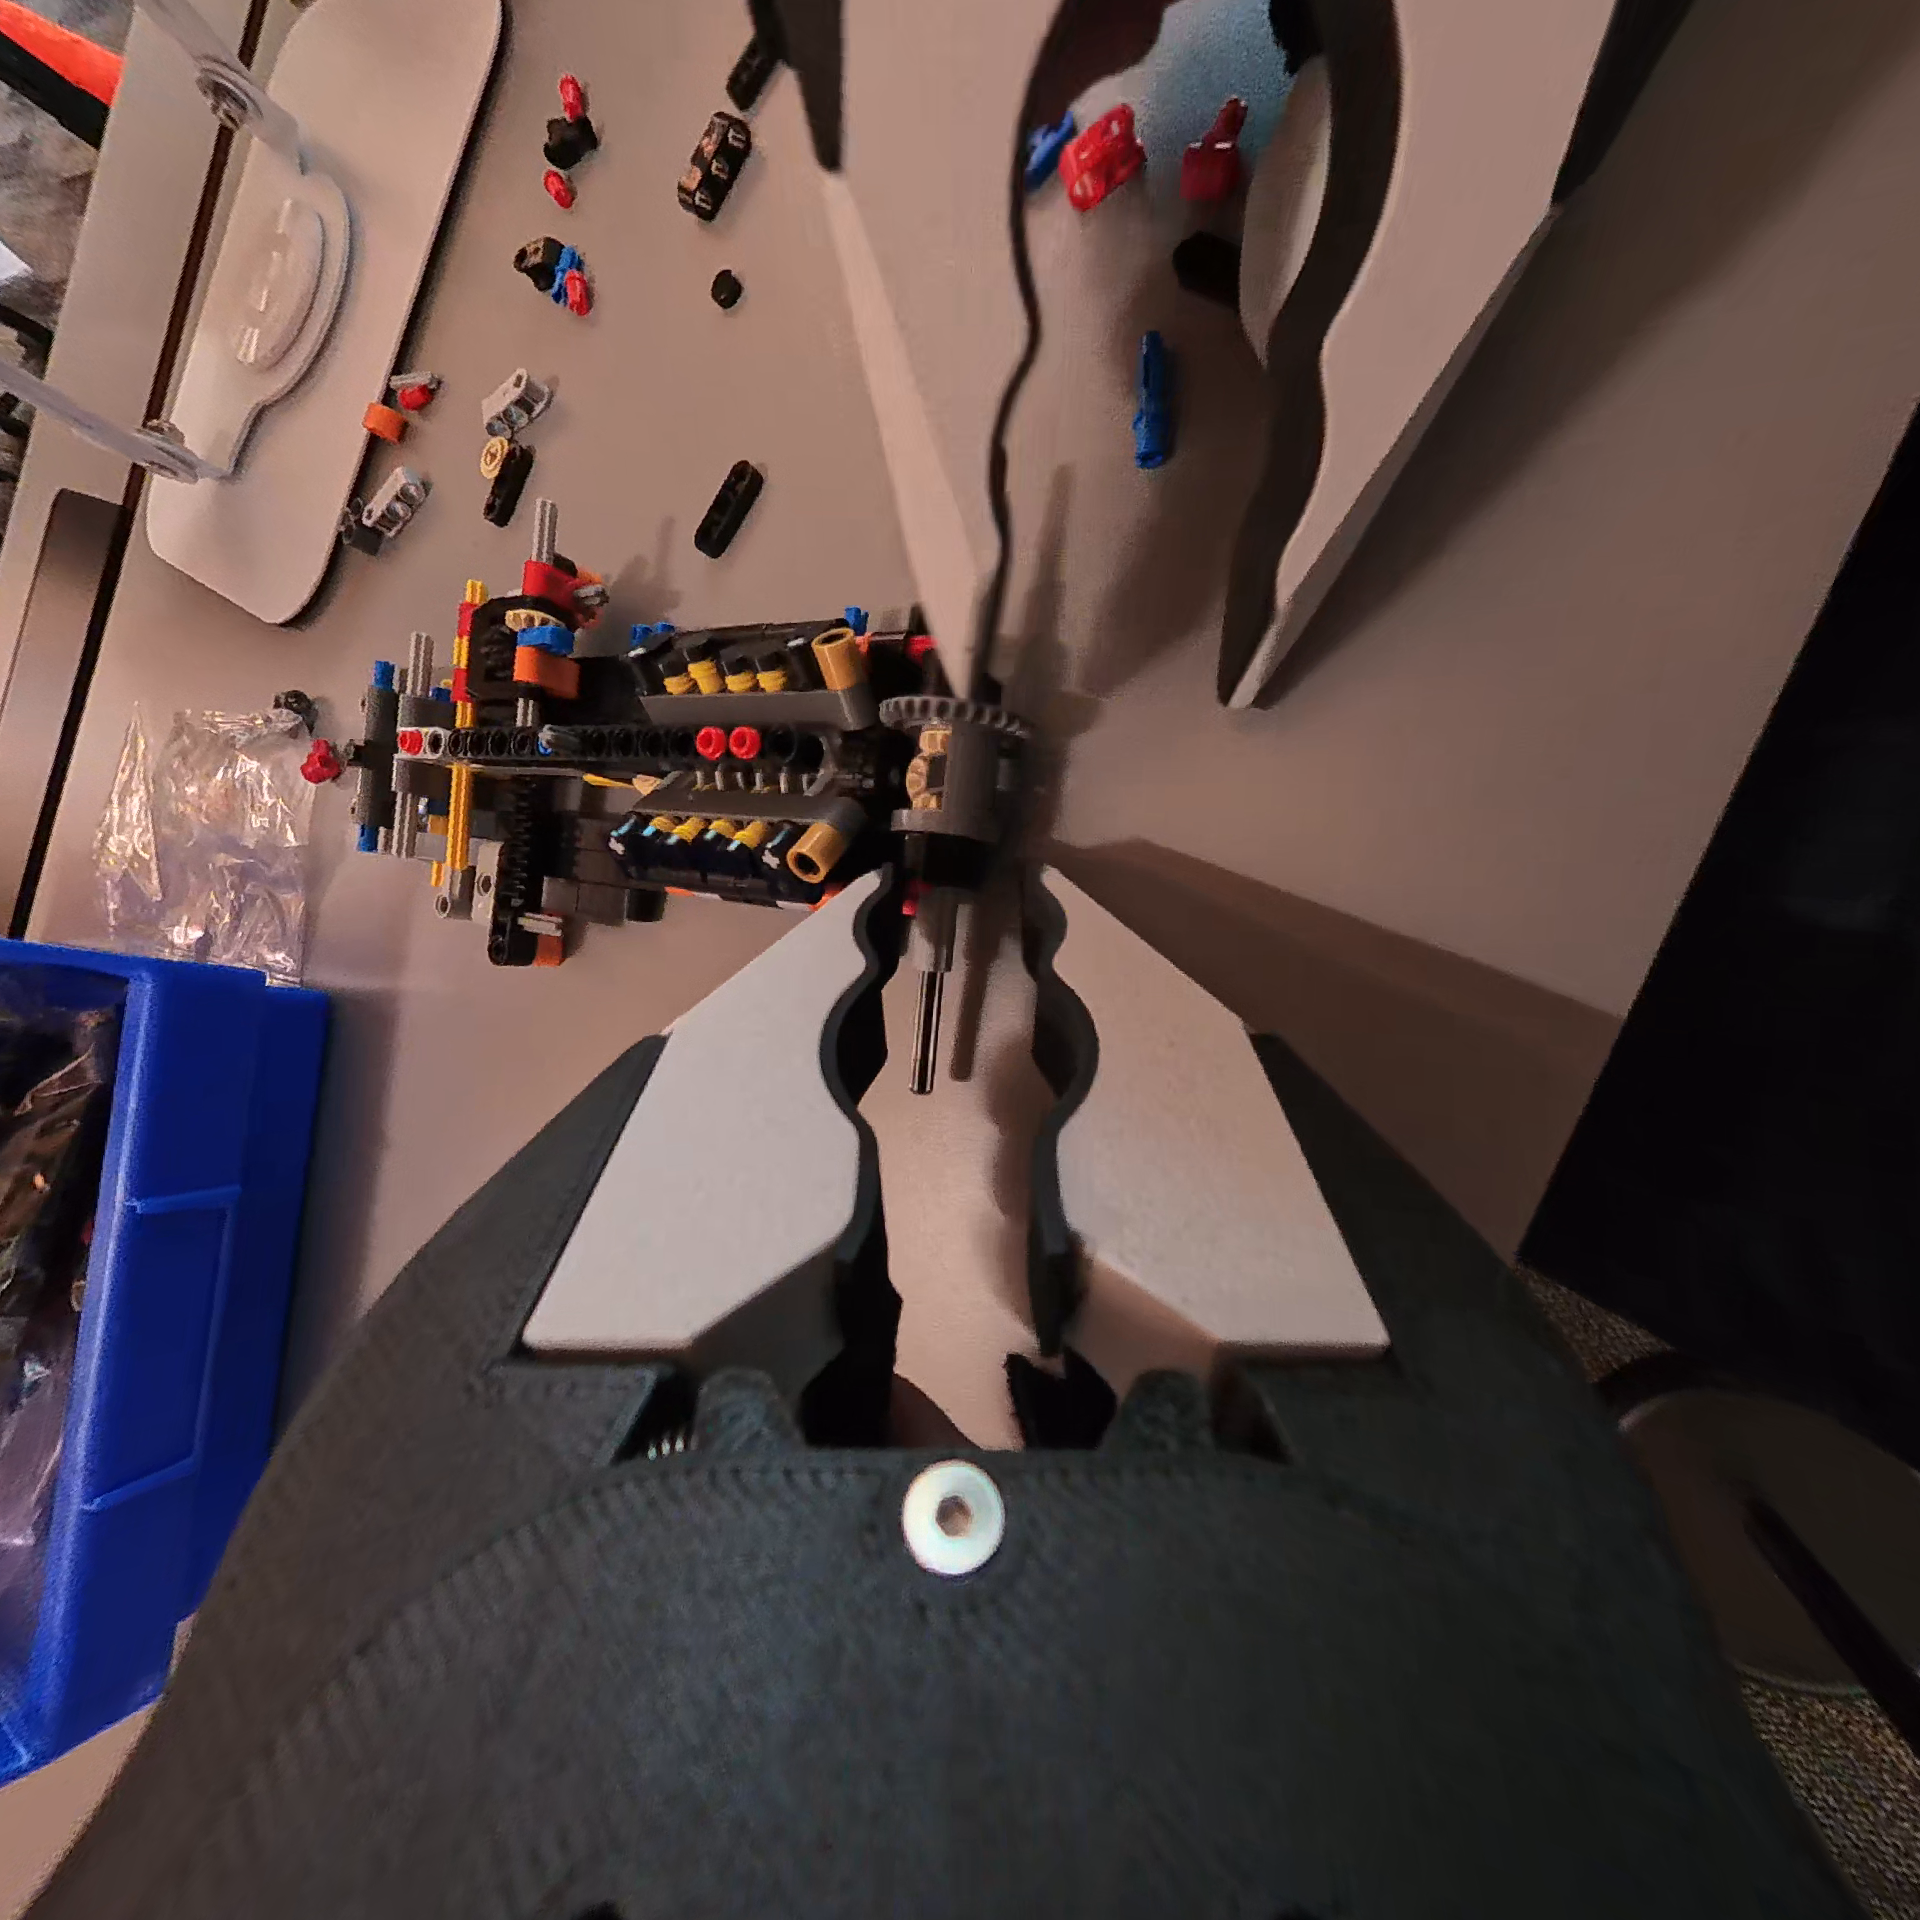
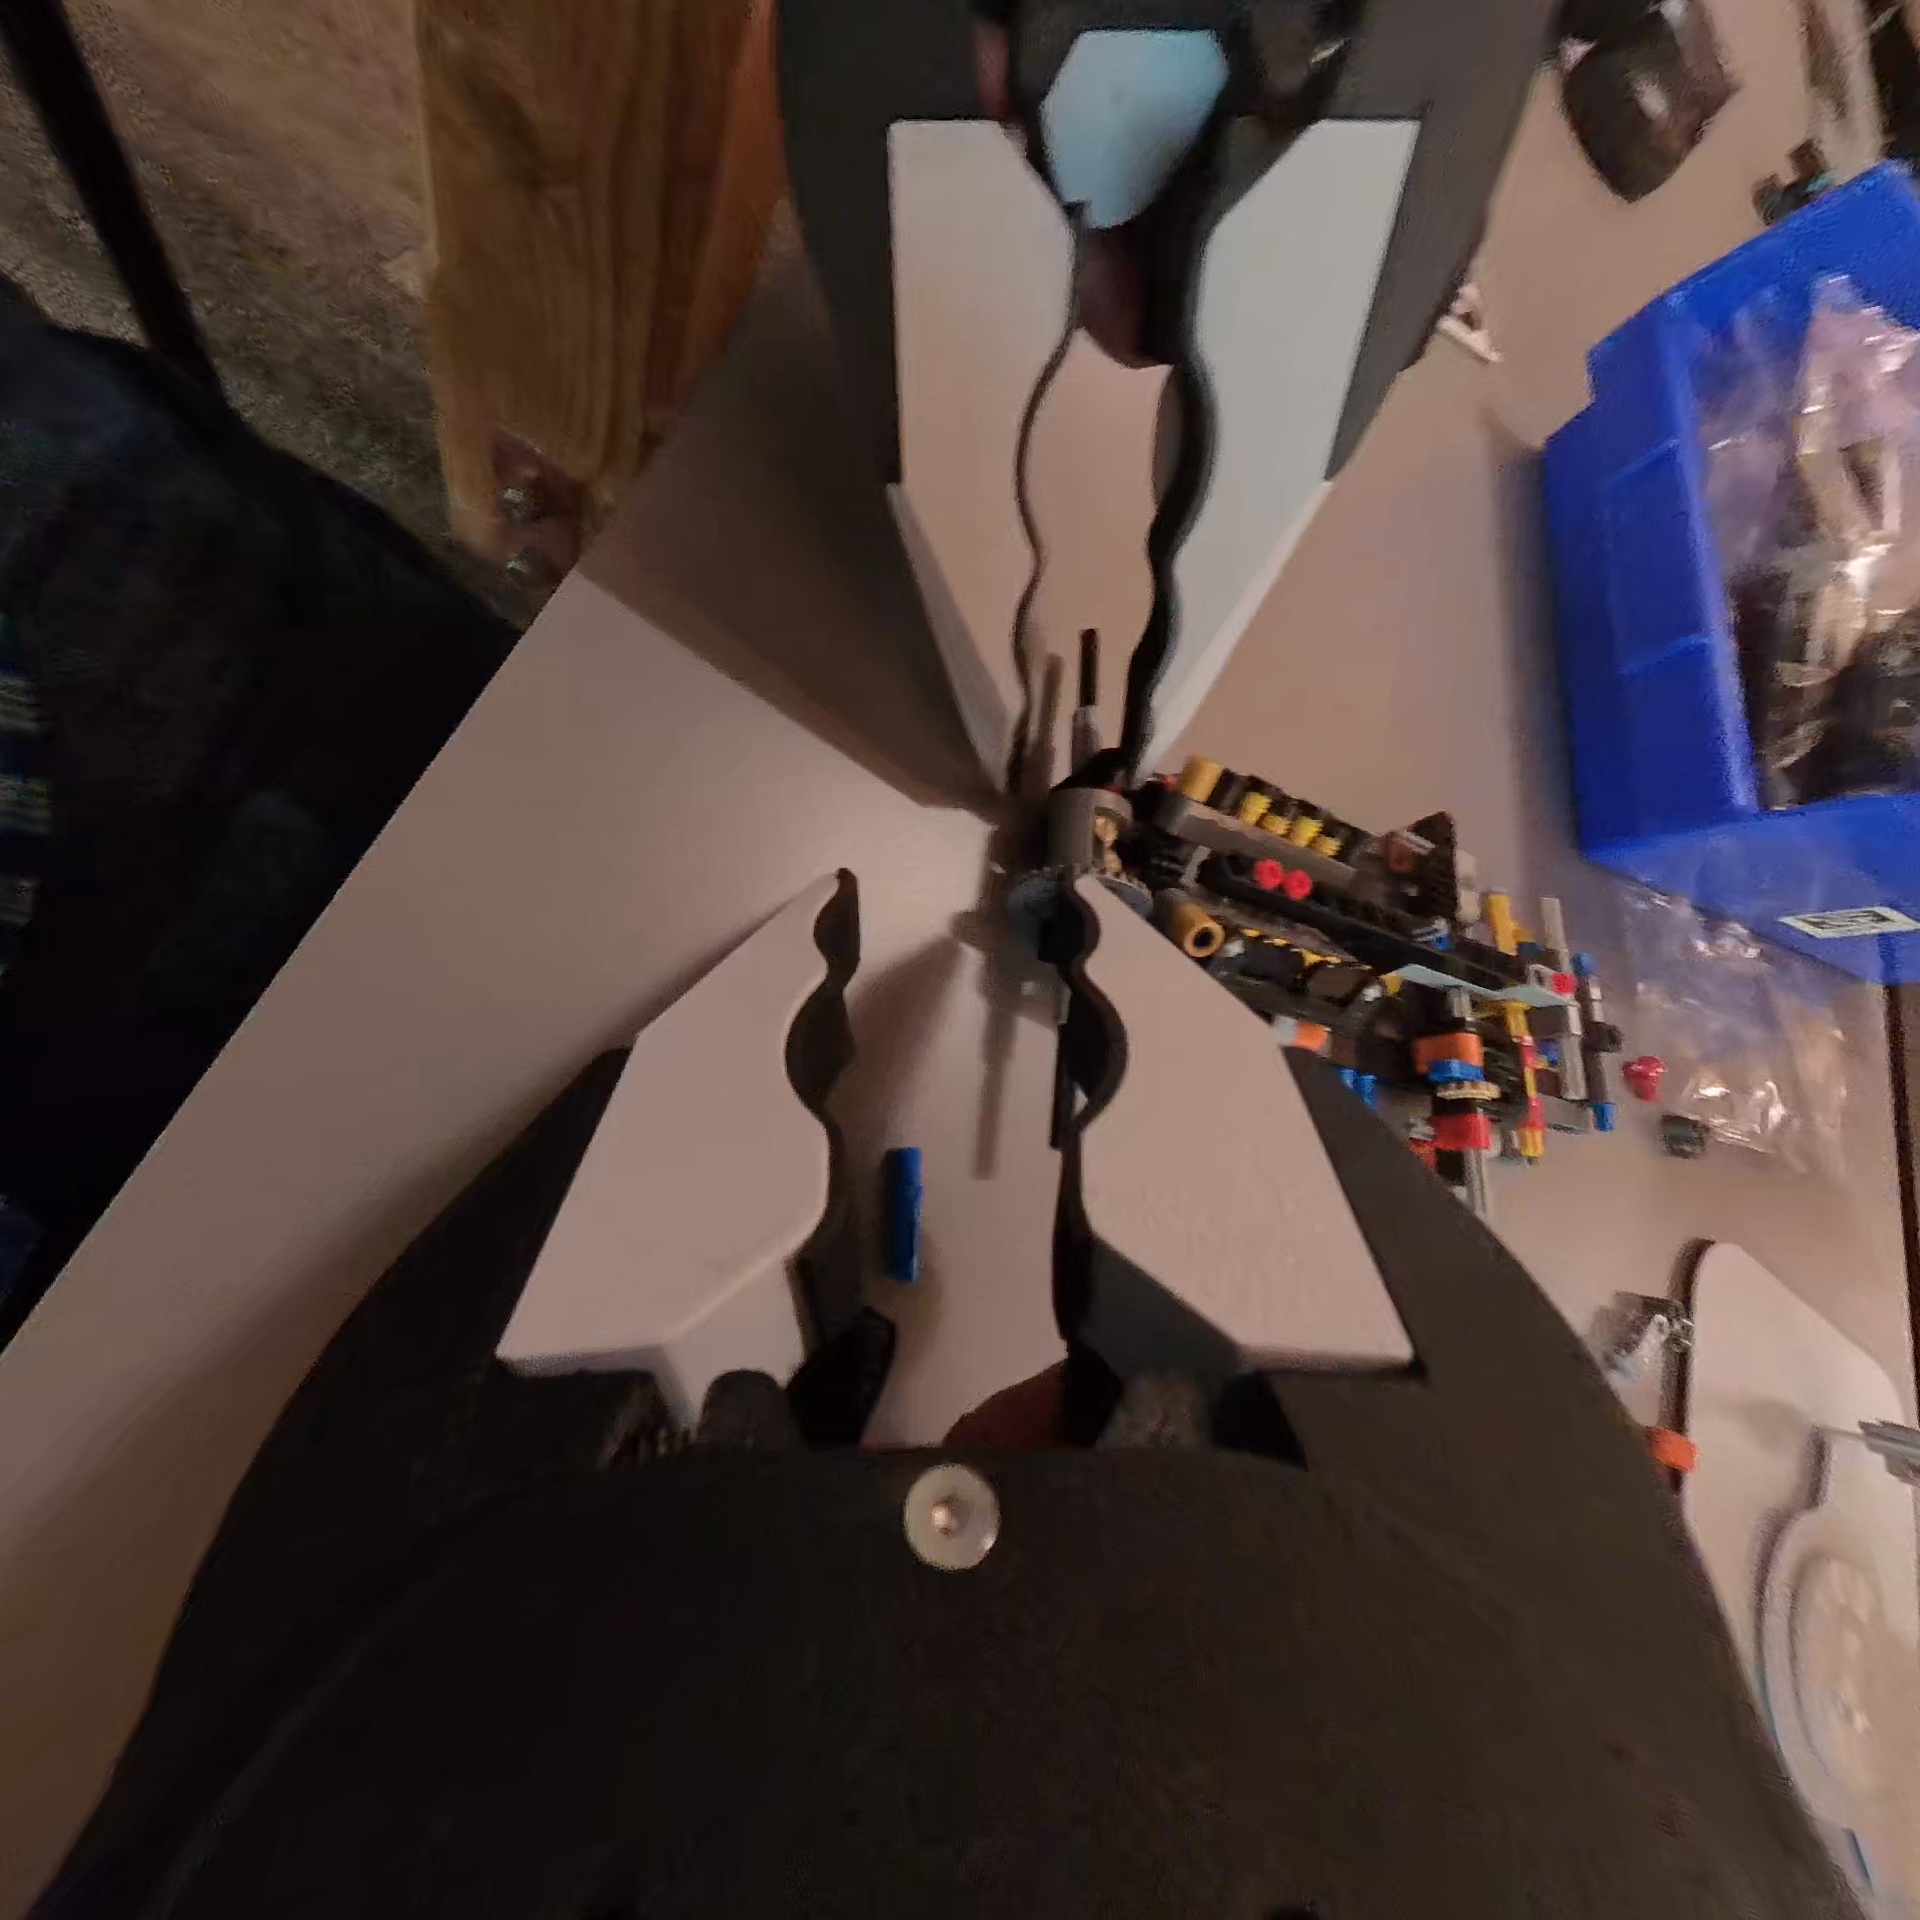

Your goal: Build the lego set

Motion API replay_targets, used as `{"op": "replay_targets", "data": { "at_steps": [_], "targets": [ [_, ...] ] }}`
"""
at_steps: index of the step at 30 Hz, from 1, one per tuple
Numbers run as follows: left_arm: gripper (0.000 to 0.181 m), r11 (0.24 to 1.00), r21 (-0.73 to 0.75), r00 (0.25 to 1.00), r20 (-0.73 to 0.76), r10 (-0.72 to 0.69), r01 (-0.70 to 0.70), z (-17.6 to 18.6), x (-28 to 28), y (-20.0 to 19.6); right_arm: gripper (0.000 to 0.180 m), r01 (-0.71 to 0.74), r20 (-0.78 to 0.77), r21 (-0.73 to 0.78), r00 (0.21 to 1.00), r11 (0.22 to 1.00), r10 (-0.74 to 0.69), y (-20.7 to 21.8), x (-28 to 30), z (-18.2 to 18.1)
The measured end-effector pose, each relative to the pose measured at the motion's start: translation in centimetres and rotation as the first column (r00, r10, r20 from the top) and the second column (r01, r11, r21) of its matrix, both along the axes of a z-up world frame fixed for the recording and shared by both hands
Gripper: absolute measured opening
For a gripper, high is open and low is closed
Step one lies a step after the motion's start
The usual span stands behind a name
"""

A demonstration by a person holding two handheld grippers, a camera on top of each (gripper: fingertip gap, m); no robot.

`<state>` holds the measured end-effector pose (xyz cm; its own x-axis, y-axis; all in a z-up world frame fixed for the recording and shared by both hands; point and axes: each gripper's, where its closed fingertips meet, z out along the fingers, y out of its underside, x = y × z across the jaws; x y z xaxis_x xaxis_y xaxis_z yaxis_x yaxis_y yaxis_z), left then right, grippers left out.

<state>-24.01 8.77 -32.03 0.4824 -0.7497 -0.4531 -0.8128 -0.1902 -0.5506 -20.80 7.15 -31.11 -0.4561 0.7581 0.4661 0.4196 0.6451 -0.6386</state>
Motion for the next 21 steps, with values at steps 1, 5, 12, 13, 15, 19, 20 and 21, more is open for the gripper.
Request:
{"op": "replay_targets", "data": {
  "at_steps": [1,5,12,13,15,19,20,21],
  "targets": [
    [0.022,1.000,0.000,1.000,-0.001,0.000,0.000,0.0,0.0,0.0,0.045,0.002,-0.022,-0.011,1.000,1.000,-0.003,-0.1,-0.2,0.4],
    [0.022,1.000,-0.002,1.000,0.000,0.000,0.000,0.0,0.0,0.0,0.053,0.007,-0.011,-0.017,1.000,1.000,-0.008,-0.2,-0.5,0.0],
    [0.022,1.000,-0.006,1.000,-0.004,-0.008,0.008,0.0,0.1,0.0,0.047,-0.021,0.014,-0.049,1.000,0.999,0.022,-1.0,0.0,-0.2],
    [0.022,1.000,-0.006,1.000,-0.002,-0.007,0.007,0.0,0.1,0.0,0.046,-0.014,-0.002,-0.073,1.000,0.997,0.014,-0.8,-0.1,0.2],
    [0.022,1.000,-0.006,1.000,-0.001,-0.007,0.007,-0.1,0.1,0.0,0.048,-0.004,-0.007,-0.109,1.000,0.994,0.003,-0.6,-0.3,0.5],
    [0.022,1.000,-0.008,1.000,-0.003,-0.008,0.008,-0.1,0.2,0.0,0.057,0.003,0.019,-0.118,1.000,0.993,-0.001,-0.8,-0.4,-0.2],
    [0.022,1.000,-0.009,1.000,-0.003,-0.009,0.009,0.0,0.2,0.0,0.054,-0.006,0.034,-0.136,0.999,0.991,0.011,-1.1,-0.2,-0.4],
    [0.023,1.000,-0.010,1.000,-0.004,-0.009,0.009,-0.1,0.2,0.0,0.046,-0.016,0.056,-0.150,0.998,0.989,0.025,-1.5,0.1,-0.7]
  ]
}}
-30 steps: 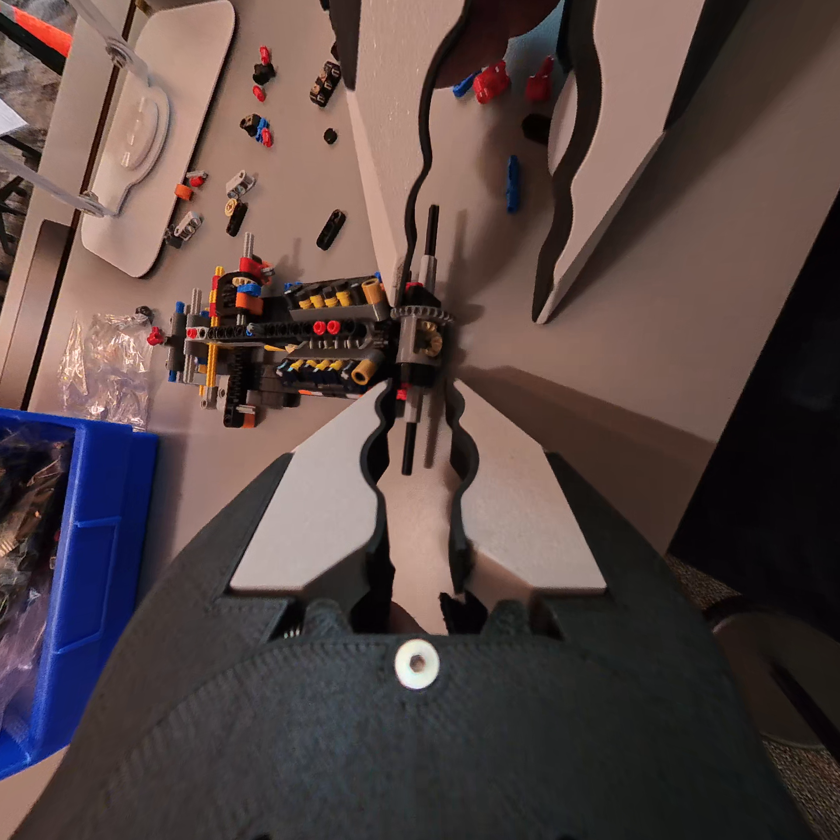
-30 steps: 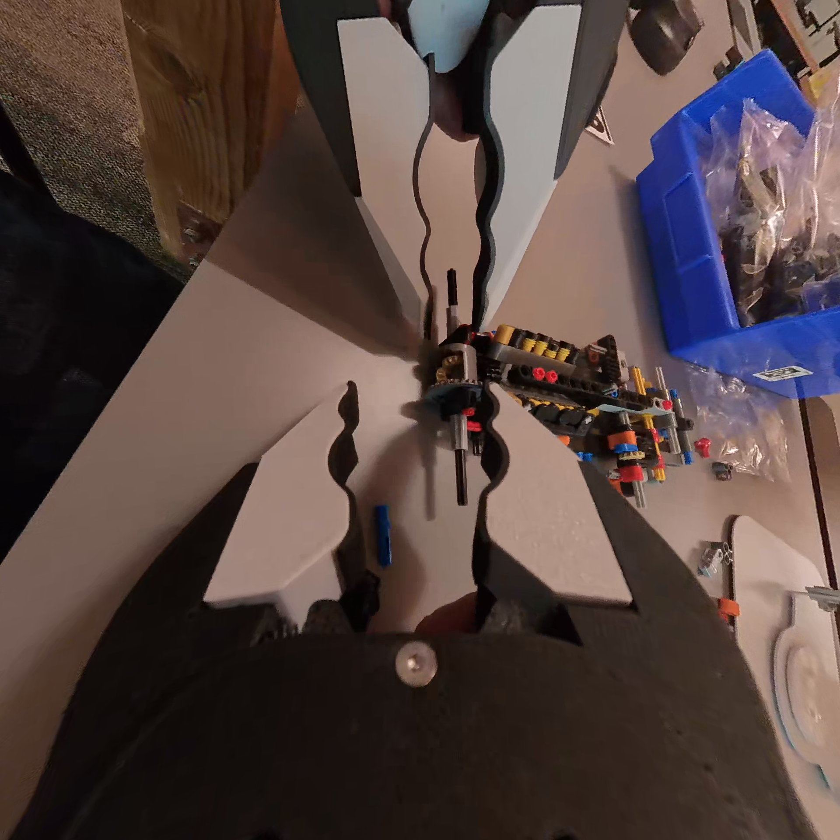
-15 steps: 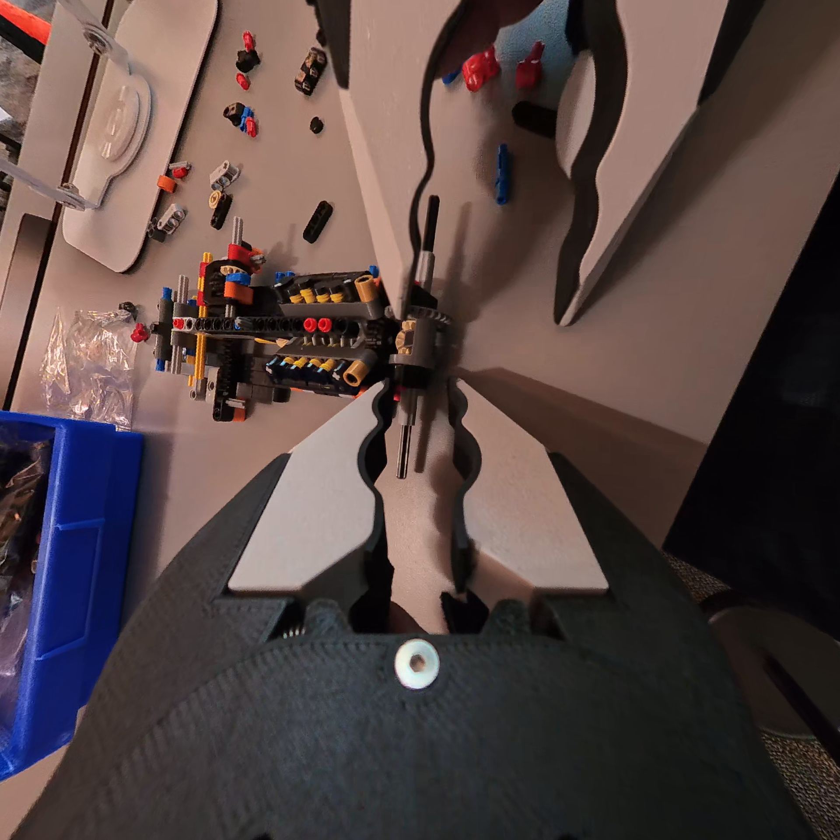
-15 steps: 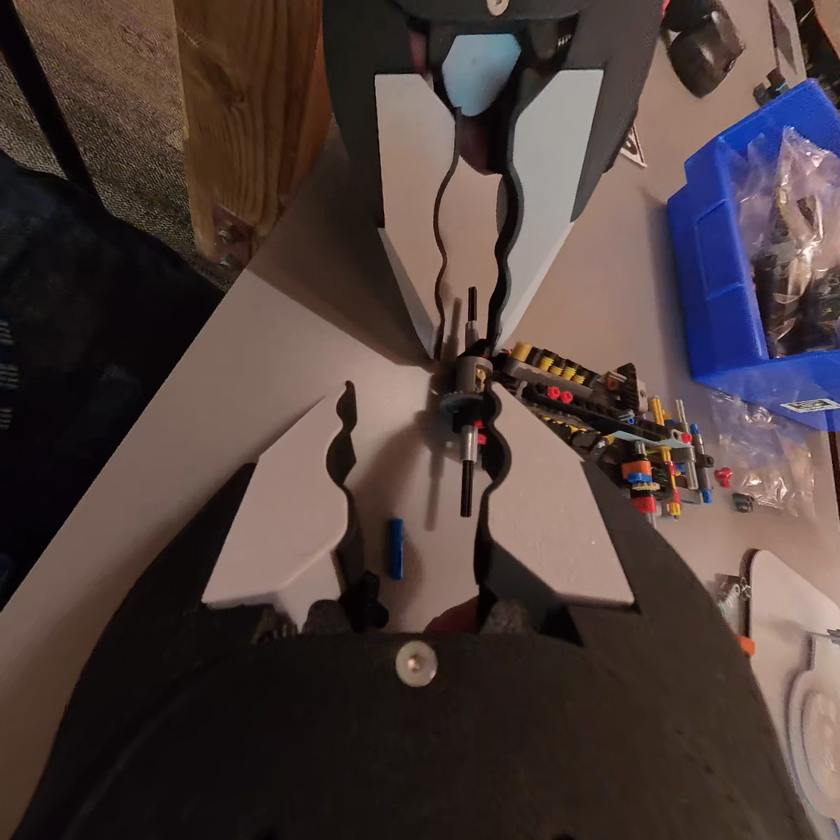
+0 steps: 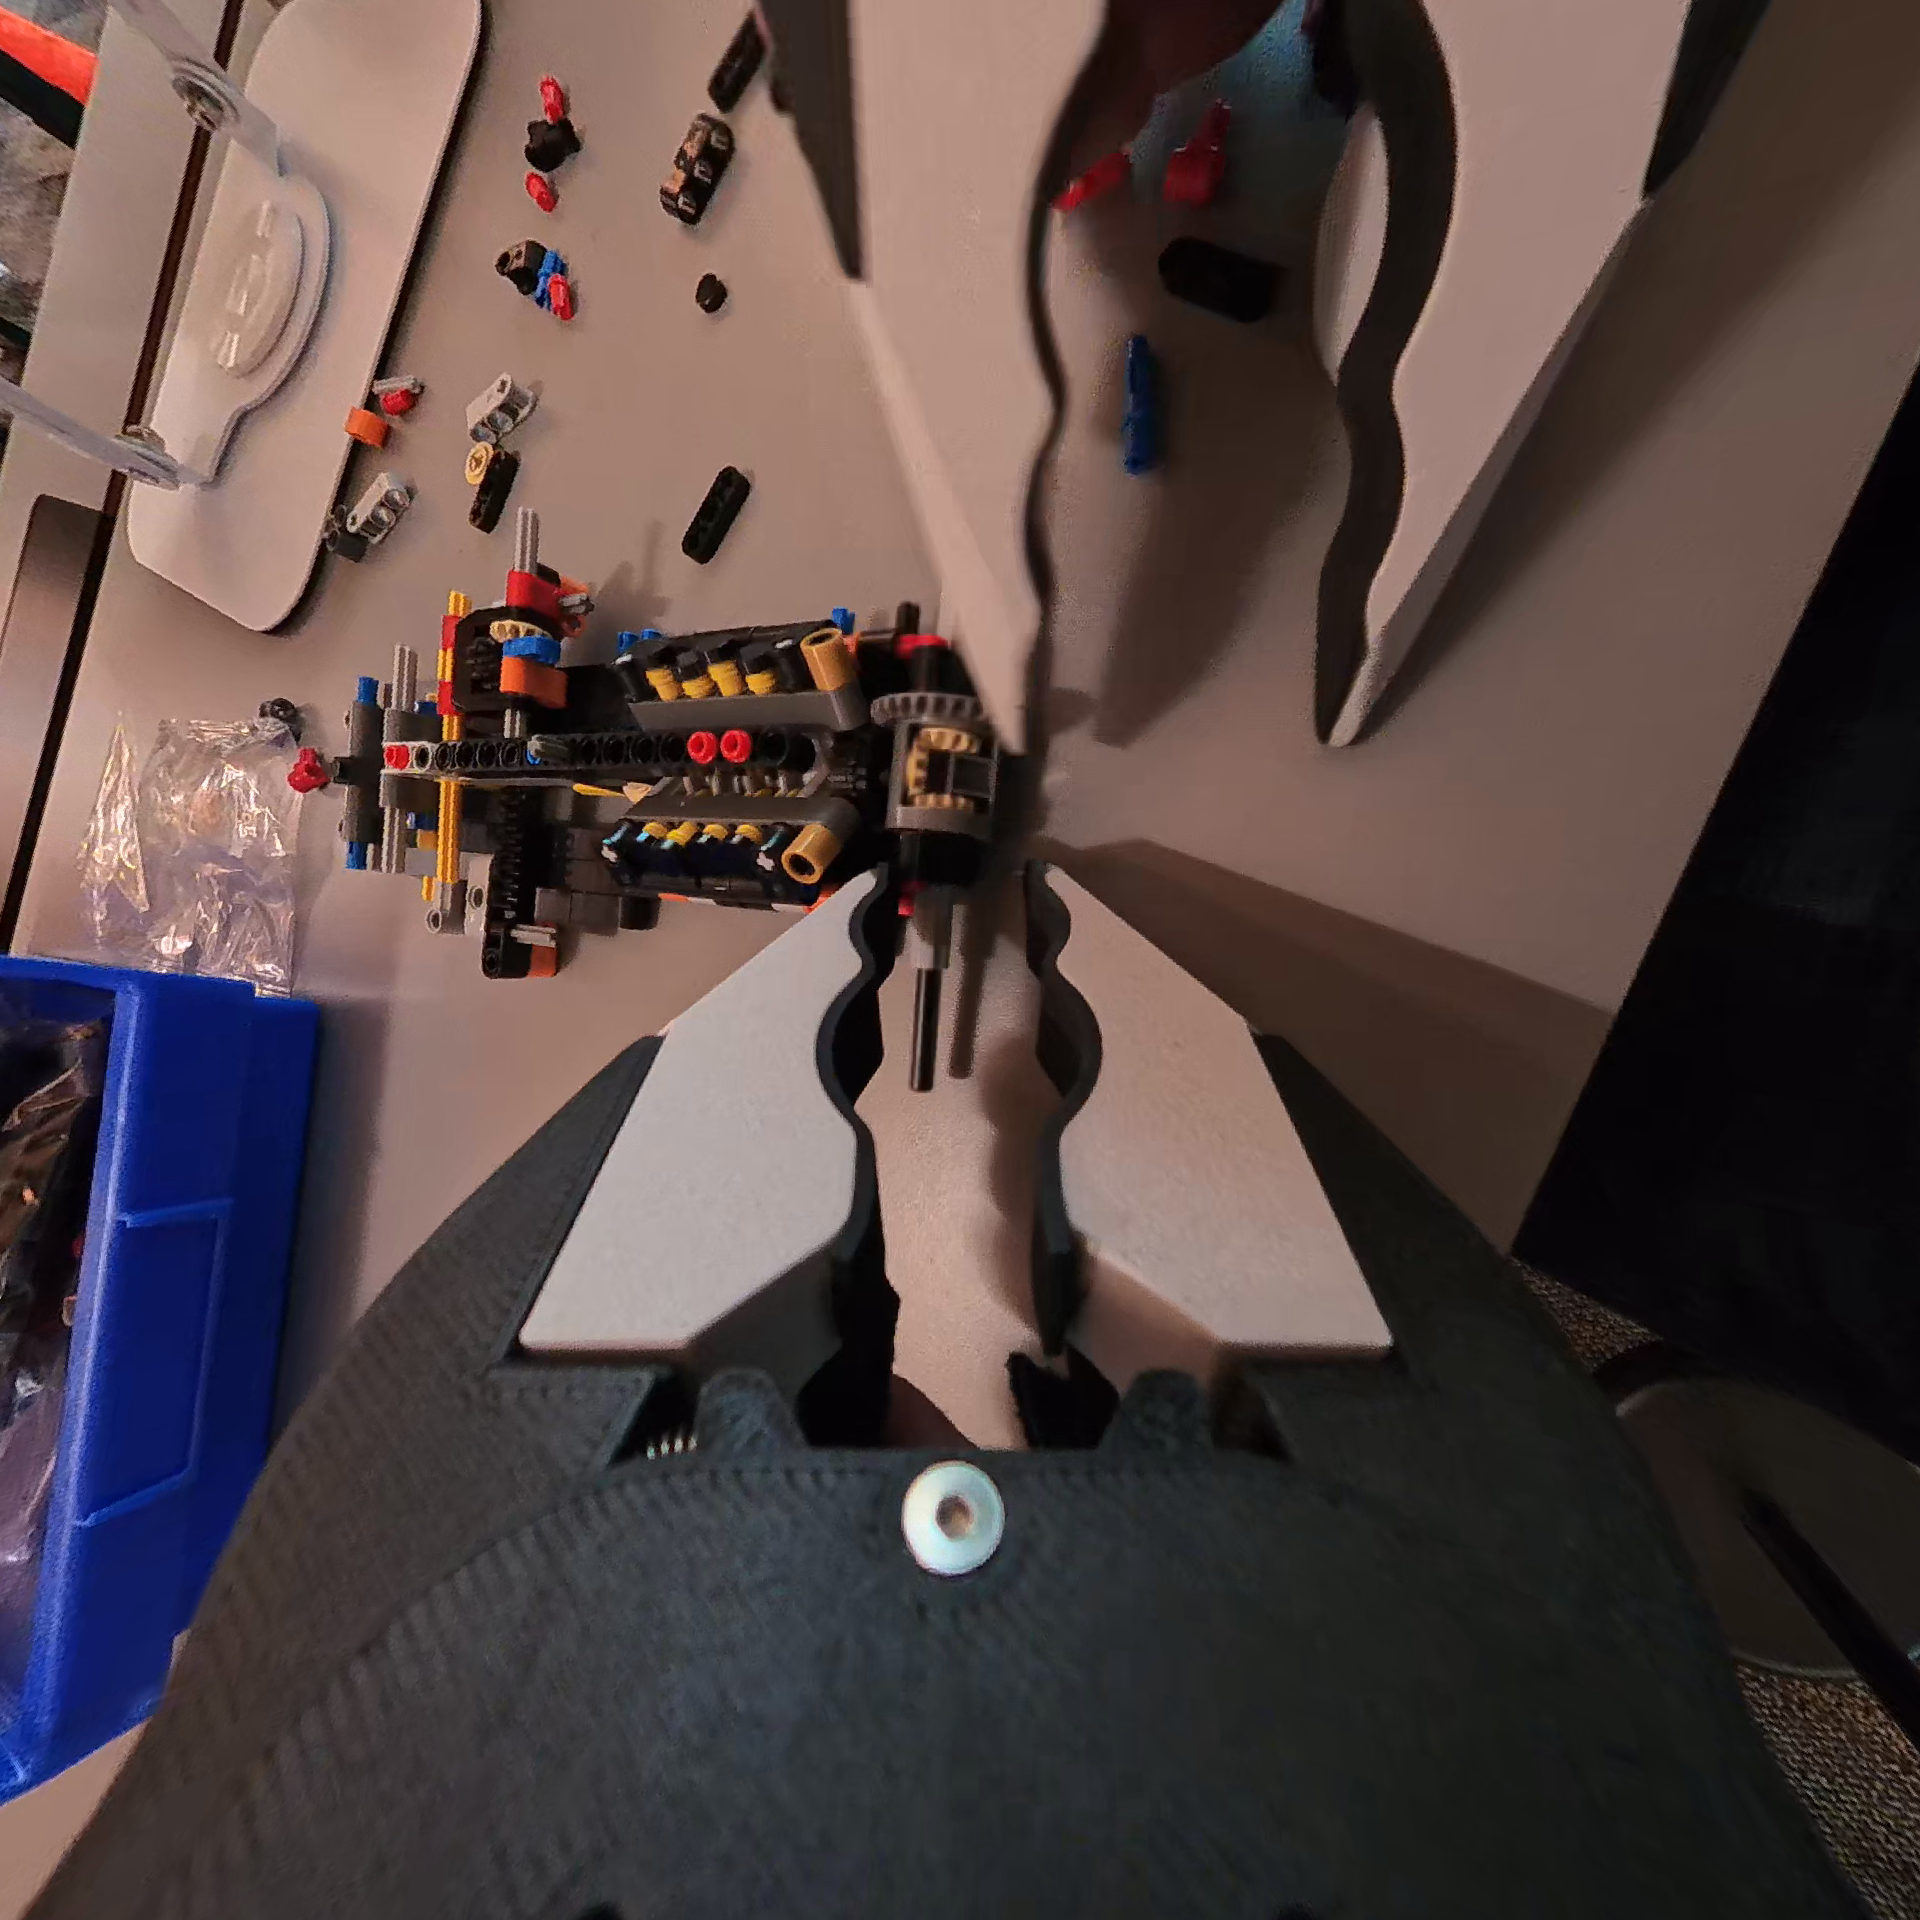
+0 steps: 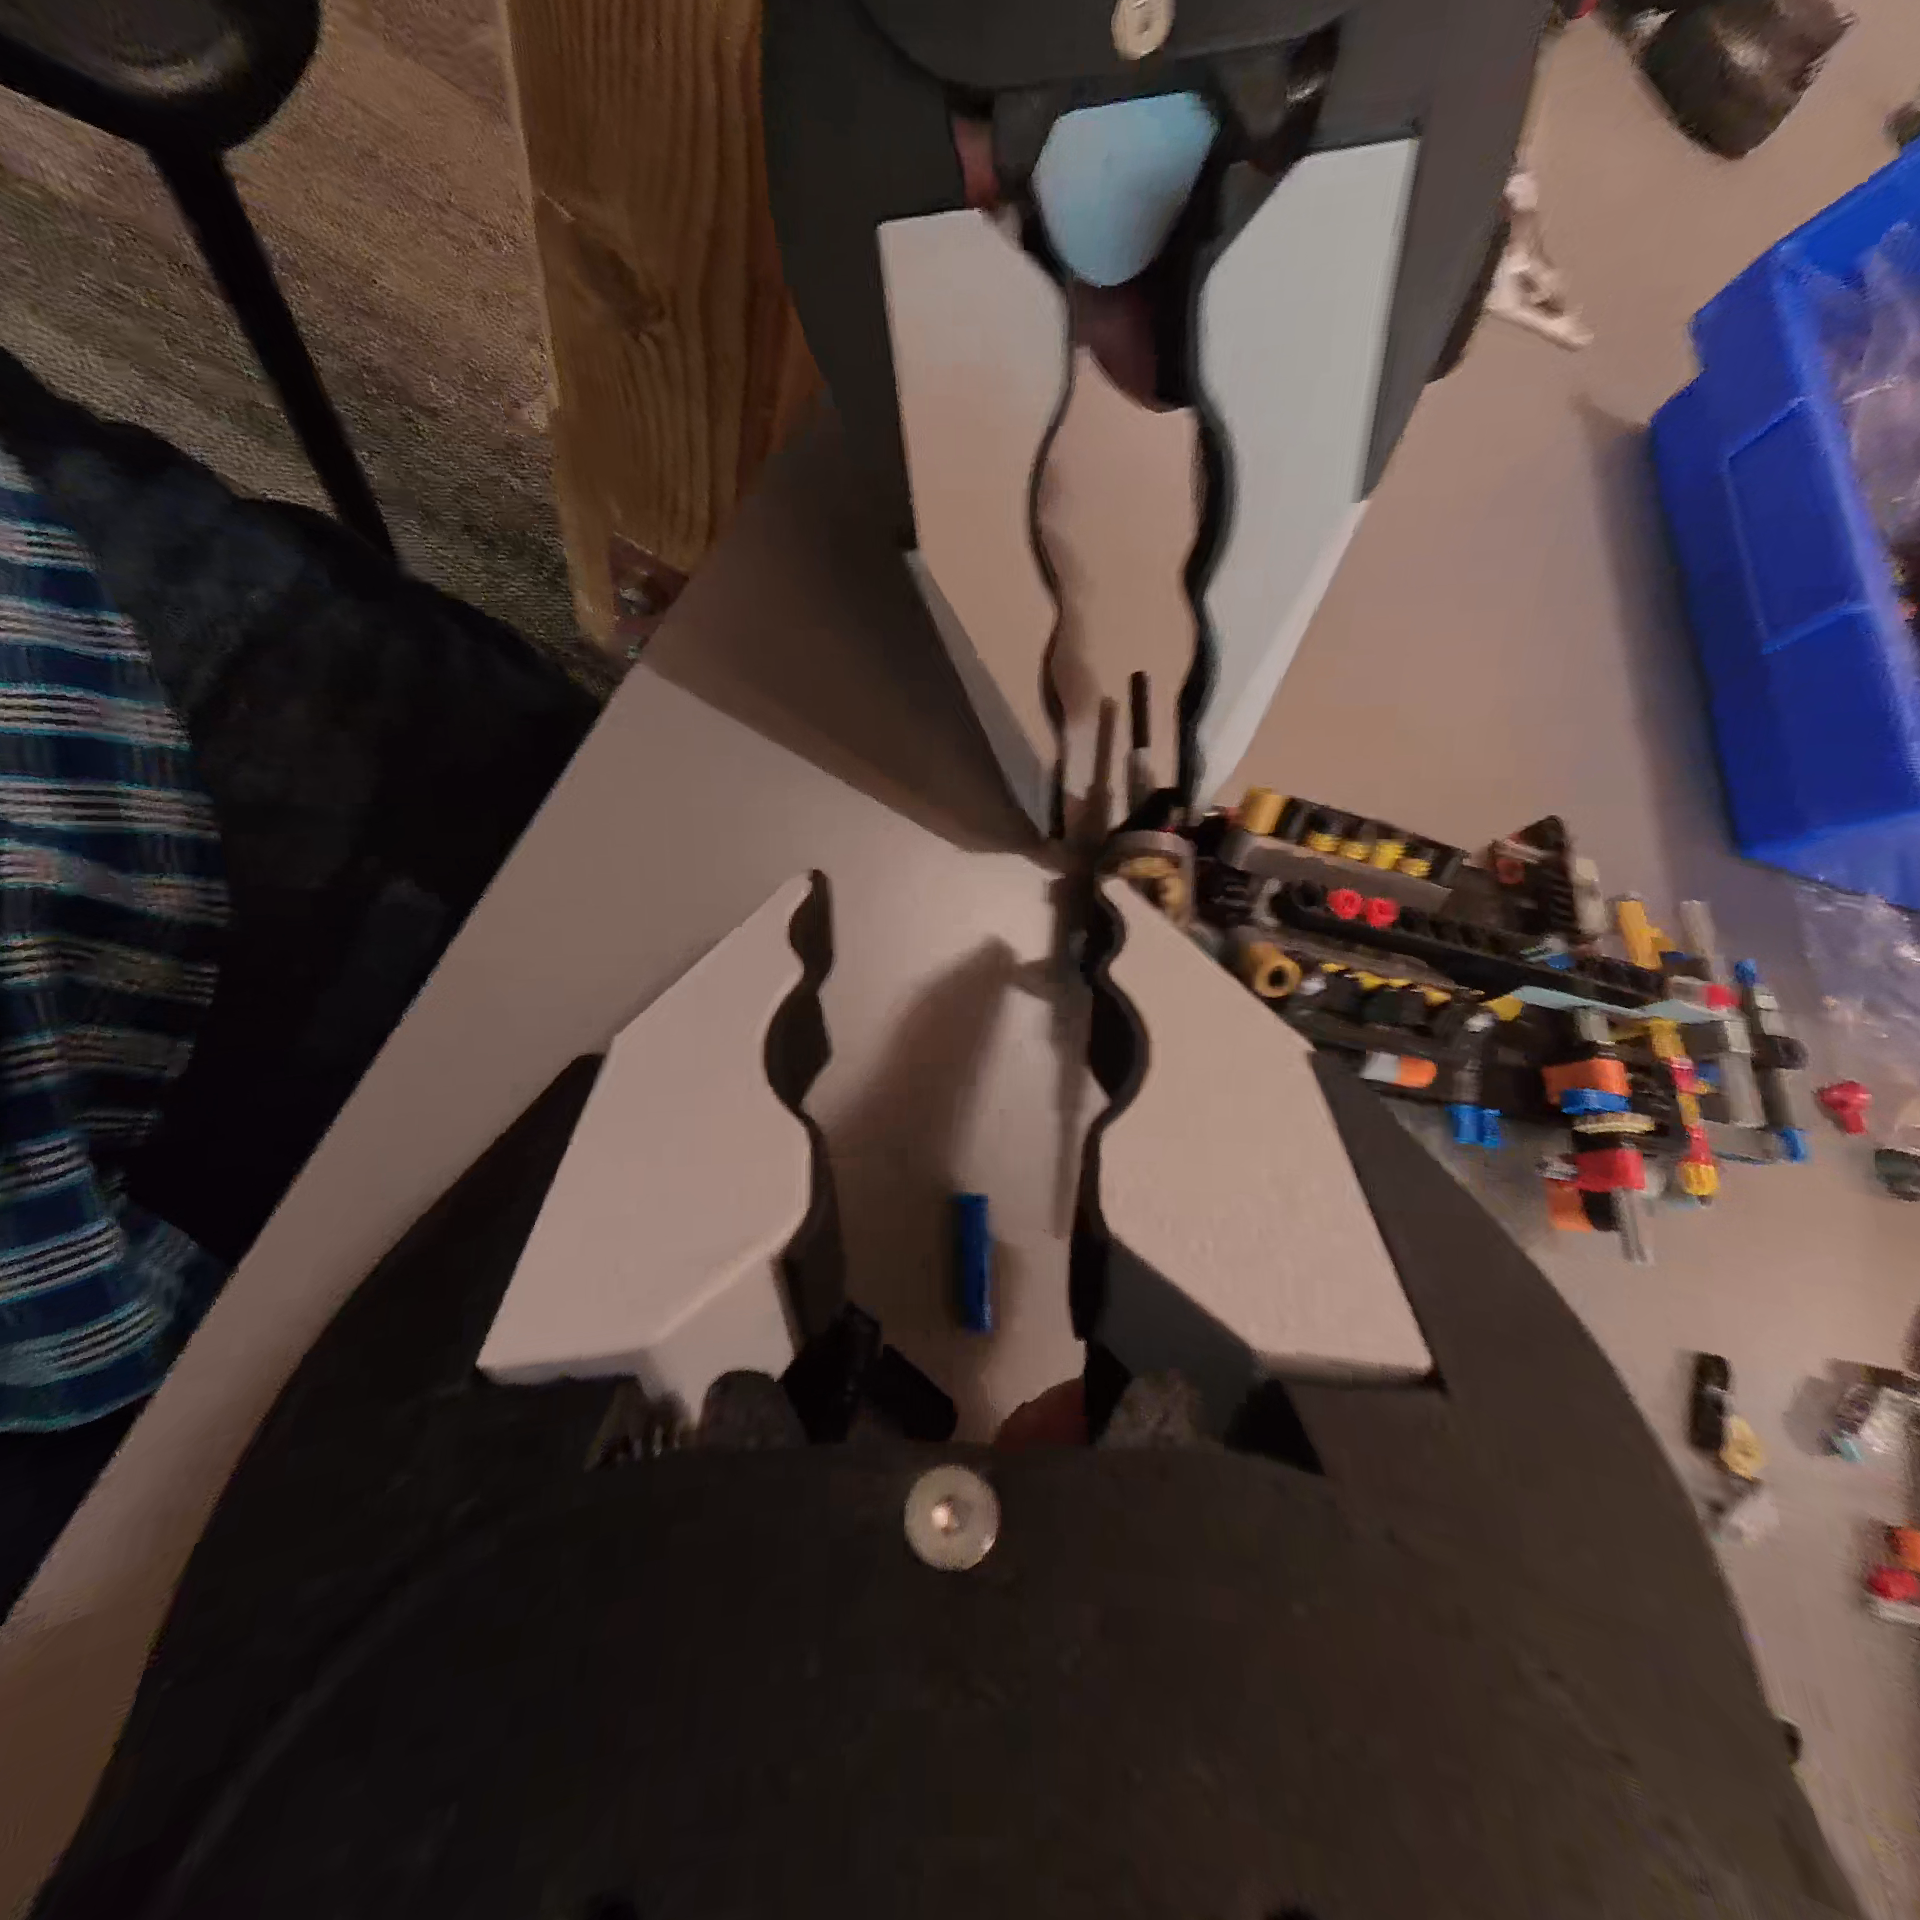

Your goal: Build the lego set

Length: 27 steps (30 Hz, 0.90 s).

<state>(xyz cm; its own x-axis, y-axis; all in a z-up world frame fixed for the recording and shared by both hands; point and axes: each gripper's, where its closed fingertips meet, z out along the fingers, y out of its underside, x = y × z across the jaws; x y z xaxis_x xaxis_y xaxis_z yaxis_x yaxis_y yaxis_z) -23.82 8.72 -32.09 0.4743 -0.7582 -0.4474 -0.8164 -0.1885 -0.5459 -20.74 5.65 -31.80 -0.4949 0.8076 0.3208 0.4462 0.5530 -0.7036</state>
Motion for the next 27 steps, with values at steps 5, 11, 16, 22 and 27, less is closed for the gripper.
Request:
{"op": "replay_targets", "data": {
  "at_steps": [5,11,16,22,27],
  "targets": [
    [0.023,1.000,0.000,1.000,0.001,0.001,-0.001,0.0,0.0,0.0,0.046,0.013,-0.023,0.000,1.000,1.000,-0.013,0.2,0.1,0.4],
    [0.023,1.000,-0.001,1.000,-0.003,-0.003,0.003,0.0,0.1,0.0,0.057,0.041,-0.036,0.022,0.999,0.999,-0.040,1.1,-0.4,0.7],
    [0.023,1.000,-0.001,1.000,0.002,-0.002,0.002,0.0,0.1,0.0,0.053,0.050,-0.042,0.027,0.998,0.998,-0.049,1.3,-0.4,0.7],
    [0.024,1.000,0.000,1.000,-0.002,-0.006,0.006,0.0,0.1,0.0,0.038,0.015,-0.010,0.024,1.000,1.000,-0.015,0.6,0.0,0.3],
    [0.024,1.000,0.001,1.000,-0.001,-0.005,0.005,0.0,0.1,0.0,0.048,0.056,-0.049,0.010,0.997,0.998,-0.055,1.5,-0.4,1.3]
  ]
}}
